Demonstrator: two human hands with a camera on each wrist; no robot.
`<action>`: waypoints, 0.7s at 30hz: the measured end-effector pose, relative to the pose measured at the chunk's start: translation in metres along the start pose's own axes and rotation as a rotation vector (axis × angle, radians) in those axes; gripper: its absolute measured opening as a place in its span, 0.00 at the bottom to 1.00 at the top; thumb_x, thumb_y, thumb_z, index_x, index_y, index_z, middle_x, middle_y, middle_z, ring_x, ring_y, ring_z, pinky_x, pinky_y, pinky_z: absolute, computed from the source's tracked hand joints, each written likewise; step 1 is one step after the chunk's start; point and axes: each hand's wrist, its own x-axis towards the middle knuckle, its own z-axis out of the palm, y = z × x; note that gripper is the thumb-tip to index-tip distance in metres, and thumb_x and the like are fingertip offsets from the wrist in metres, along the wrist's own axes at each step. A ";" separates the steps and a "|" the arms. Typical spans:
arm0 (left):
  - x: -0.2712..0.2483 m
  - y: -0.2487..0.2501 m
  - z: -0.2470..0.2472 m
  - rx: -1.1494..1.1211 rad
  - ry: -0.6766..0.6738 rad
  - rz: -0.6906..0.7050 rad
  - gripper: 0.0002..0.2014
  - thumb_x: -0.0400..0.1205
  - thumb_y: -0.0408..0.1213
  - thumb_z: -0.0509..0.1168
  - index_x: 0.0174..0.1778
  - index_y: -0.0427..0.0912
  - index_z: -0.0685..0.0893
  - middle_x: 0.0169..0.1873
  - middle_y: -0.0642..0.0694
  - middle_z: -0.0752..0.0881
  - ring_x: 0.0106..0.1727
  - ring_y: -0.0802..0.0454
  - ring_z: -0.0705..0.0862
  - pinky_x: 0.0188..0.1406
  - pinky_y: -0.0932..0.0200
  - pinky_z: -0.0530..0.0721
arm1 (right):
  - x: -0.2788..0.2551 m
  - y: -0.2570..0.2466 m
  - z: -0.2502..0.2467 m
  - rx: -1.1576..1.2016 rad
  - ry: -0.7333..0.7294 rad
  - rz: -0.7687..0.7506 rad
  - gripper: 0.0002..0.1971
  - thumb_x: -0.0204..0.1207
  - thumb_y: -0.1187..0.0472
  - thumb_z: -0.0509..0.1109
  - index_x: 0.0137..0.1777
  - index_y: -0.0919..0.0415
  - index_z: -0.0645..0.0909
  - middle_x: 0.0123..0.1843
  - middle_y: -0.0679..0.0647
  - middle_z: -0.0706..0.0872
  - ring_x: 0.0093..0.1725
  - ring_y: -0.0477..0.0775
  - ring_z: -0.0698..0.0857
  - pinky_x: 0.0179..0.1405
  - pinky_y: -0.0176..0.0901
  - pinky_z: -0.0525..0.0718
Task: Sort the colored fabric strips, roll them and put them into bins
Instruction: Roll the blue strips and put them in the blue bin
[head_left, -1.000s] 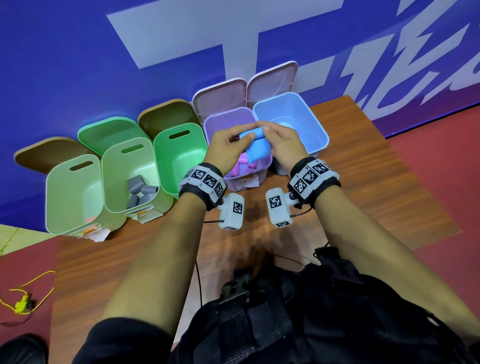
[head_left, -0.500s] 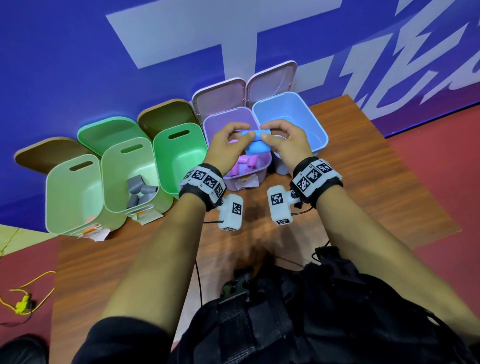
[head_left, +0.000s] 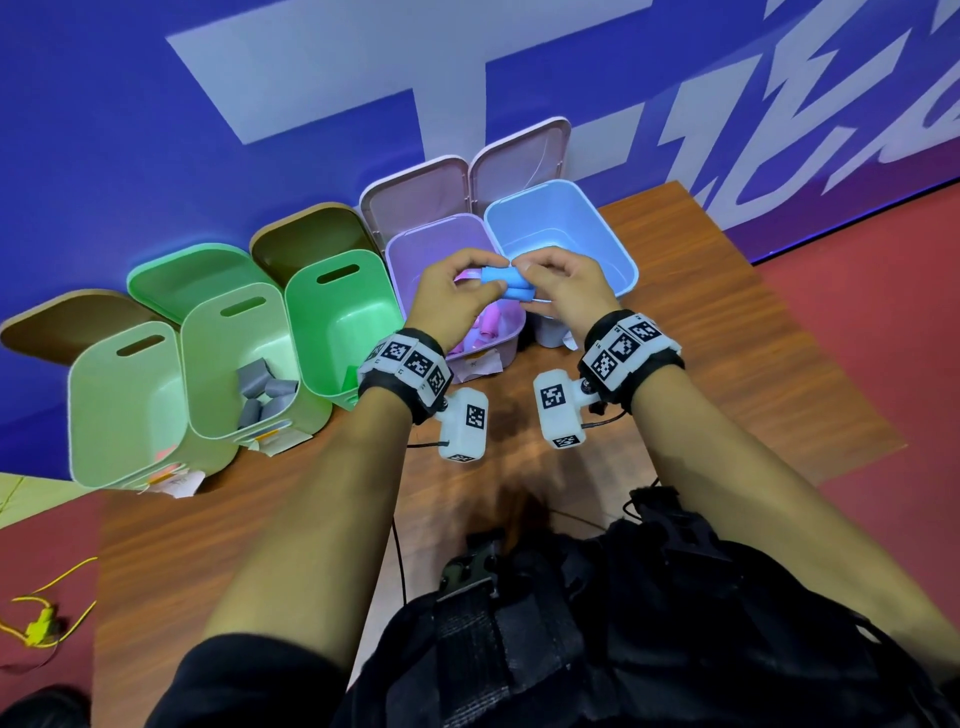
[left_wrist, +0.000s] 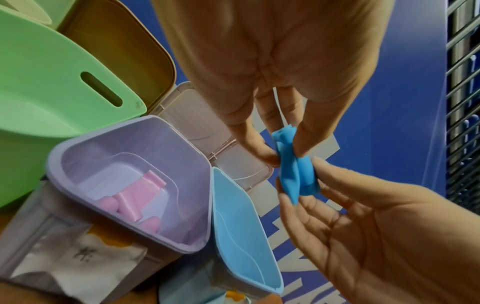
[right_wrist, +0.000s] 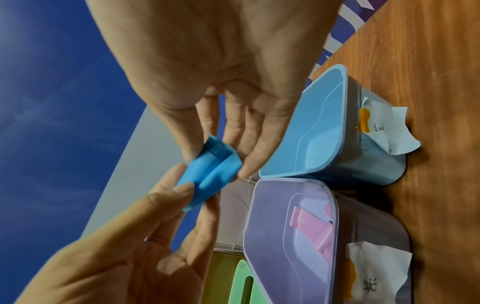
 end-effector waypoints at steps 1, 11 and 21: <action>0.001 0.001 0.002 -0.003 -0.008 -0.004 0.10 0.77 0.24 0.71 0.51 0.40 0.89 0.50 0.42 0.90 0.44 0.48 0.87 0.55 0.53 0.86 | 0.000 0.000 -0.003 0.007 -0.004 0.008 0.06 0.83 0.69 0.68 0.57 0.69 0.83 0.50 0.62 0.86 0.47 0.54 0.88 0.50 0.43 0.90; 0.030 -0.011 0.032 -0.053 -0.035 -0.107 0.08 0.82 0.30 0.71 0.56 0.34 0.86 0.42 0.41 0.86 0.37 0.59 0.88 0.43 0.68 0.84 | 0.029 0.007 -0.036 -0.157 0.013 -0.040 0.12 0.73 0.75 0.76 0.55 0.66 0.86 0.52 0.59 0.89 0.54 0.54 0.88 0.60 0.40 0.86; 0.066 -0.039 0.066 -0.021 -0.158 -0.247 0.08 0.81 0.28 0.71 0.55 0.34 0.85 0.45 0.36 0.87 0.46 0.47 0.86 0.57 0.54 0.85 | 0.067 0.033 -0.070 -0.304 0.043 0.147 0.09 0.74 0.68 0.78 0.53 0.59 0.86 0.52 0.63 0.89 0.50 0.58 0.88 0.60 0.57 0.87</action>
